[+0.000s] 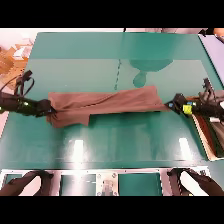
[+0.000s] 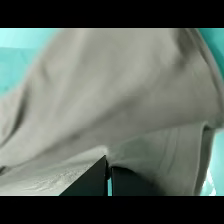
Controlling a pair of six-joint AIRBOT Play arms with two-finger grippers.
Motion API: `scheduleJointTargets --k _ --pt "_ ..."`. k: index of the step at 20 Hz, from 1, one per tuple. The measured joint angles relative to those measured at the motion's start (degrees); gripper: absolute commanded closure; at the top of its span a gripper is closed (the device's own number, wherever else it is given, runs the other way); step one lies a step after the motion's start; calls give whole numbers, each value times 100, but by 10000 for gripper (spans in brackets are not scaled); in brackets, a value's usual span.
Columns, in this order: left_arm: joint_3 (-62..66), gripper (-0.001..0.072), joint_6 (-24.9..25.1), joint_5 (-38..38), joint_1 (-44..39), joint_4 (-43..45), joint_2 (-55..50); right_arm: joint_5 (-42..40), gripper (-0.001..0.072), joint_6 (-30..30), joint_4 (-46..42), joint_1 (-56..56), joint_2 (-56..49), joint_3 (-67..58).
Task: Fold the shirts.
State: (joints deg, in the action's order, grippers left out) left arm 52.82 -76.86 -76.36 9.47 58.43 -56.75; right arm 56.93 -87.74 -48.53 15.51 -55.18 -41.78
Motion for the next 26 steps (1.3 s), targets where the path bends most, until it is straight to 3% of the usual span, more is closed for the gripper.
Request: scheduleJointTargets --k 5,6,7,8,9,10,14,15,19,22,25,26 --pt "769 667 219 411 0 -391 -1285 -332 696 -11 37 -616 -1851 -1517" --pt "901 434 284 533 0 -498 -1585 -369 696 -11 44 -704 -2210 -1799" --pt "1012 323 352 660 0 -599 -1847 -387 650 -13 52 -787 -2586 -2085" --pt "1128 325 428 844 2 -737 -2116 -428 510 -15 74 -848 -2911 -2334" --pt "1226 324 503 1019 0 -852 -2345 -470 324 -17 90 -885 -3211 -2573" --pt "1325 325 557 1220 0 -953 -2527 -498 240 -15 101 -896 -3491 -2824" --pt "1829 326 643 1449 103 -1193 -2848 109 228 444 74 -546 -4044 -3738" --pt "1965 326 636 1239 151 -1224 -2881 459 189 621 -7 -376 -4100 -3917" --pt "2284 326 514 236 221 -1198 -2959 1443 189 1180 -291 170 -4424 -4236" --pt "2358 354 407 -66 229 -1185 -2977 1836 190 1515 -350 310 -4756 -4310" --pt "2385 355 365 -144 229 -1178 -2981 2048 221 1757 -297 317 -5097 -4339" --pt "2393 356 361 -144 234 -1178 -2981 2094 308 1803 -289 291 -5204 -4345"
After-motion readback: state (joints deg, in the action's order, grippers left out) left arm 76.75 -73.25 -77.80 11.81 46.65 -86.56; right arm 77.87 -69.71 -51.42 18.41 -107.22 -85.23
